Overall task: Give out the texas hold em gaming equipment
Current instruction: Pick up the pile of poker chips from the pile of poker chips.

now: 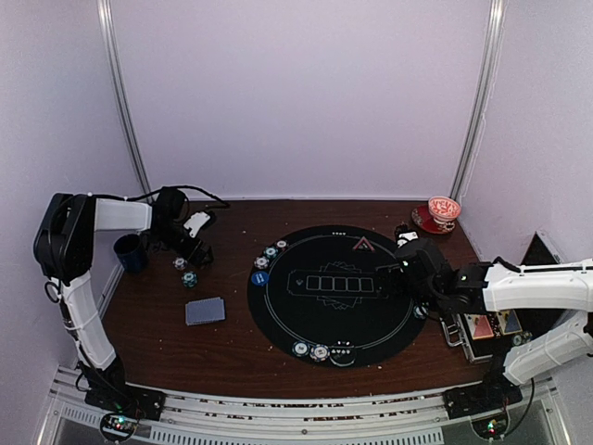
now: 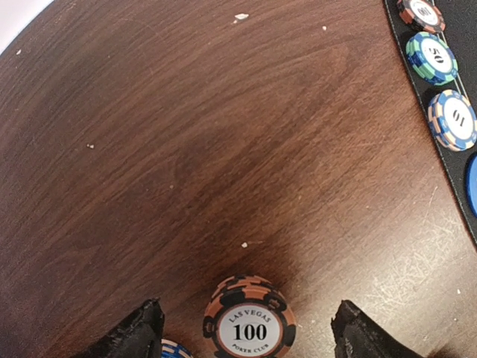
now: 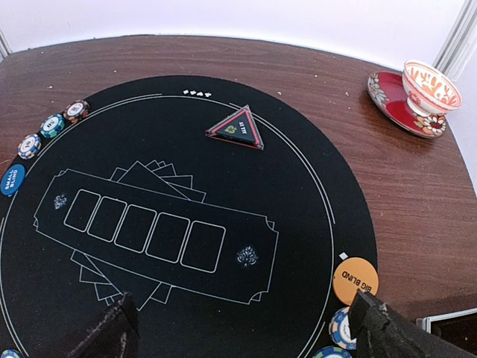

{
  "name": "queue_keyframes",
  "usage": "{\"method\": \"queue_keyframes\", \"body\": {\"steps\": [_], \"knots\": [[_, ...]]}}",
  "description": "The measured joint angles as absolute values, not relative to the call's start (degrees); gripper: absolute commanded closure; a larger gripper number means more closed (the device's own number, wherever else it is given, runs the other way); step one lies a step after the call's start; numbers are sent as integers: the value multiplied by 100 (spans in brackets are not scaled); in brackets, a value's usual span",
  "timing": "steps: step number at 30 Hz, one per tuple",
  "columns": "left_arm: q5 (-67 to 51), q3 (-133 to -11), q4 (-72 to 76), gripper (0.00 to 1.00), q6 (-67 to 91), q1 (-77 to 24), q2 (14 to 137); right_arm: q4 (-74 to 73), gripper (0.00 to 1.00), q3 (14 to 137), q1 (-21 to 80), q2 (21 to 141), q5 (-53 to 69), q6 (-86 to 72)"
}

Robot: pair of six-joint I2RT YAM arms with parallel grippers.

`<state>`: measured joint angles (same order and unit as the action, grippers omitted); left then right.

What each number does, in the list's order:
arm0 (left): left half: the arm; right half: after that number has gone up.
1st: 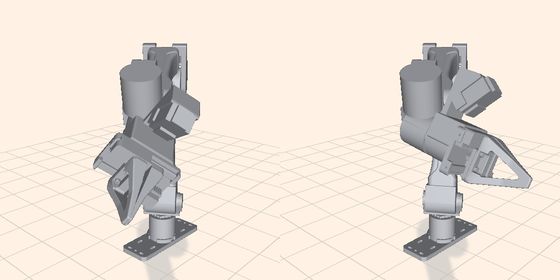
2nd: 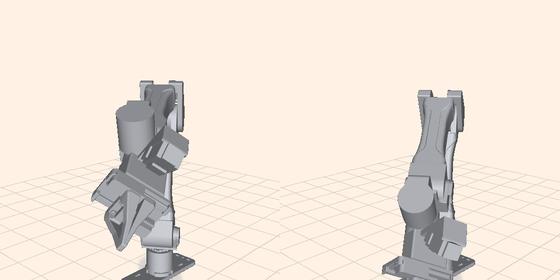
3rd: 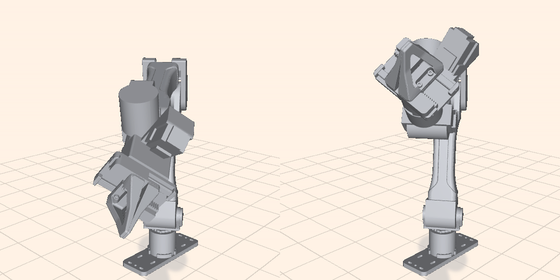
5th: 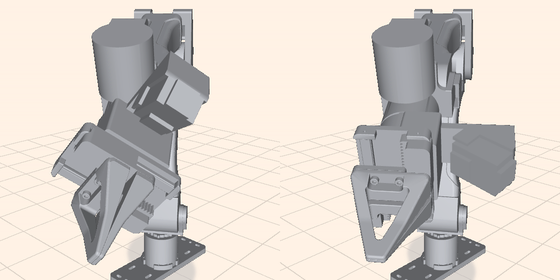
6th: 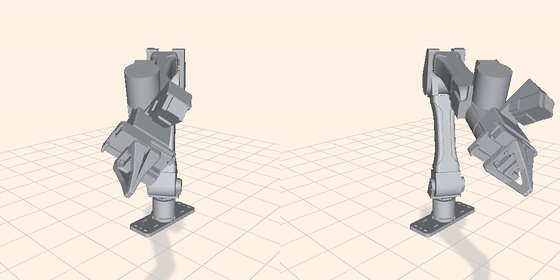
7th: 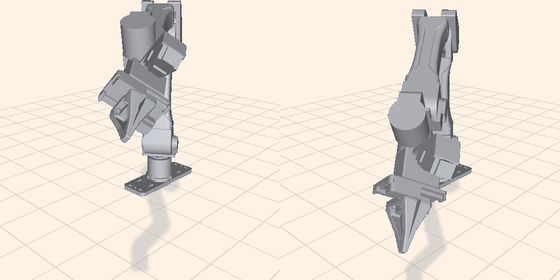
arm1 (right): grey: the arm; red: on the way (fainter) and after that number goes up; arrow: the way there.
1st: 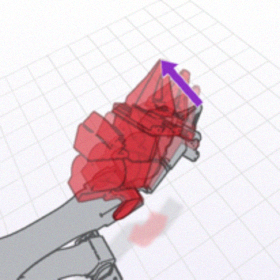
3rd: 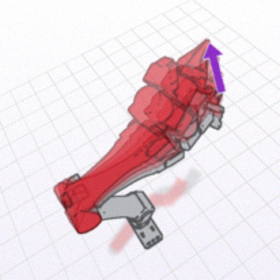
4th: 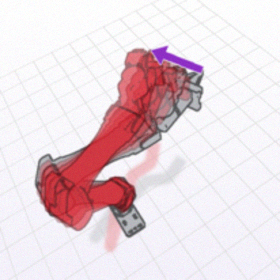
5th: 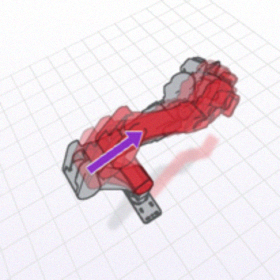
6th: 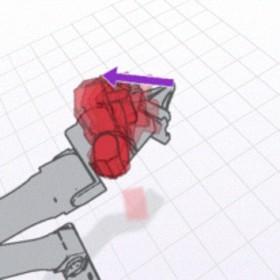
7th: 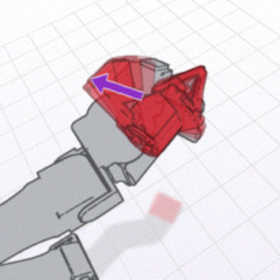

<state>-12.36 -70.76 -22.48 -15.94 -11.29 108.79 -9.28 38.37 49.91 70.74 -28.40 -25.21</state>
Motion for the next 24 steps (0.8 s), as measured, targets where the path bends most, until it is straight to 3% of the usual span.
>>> {"method": "queue_keyframes", "body": {"steps": [13, 24], "knots": [[-1199, -7076, -2228, 36, -1590, -1129, 10986, -928, 0, 3837, 5015, 7111, -2845, -2521], [-1199, -7076, -2231, 39, -1590, -1129, 11028, -928, 0, 3837, 5019, 7118, -2849, -2521]]}}
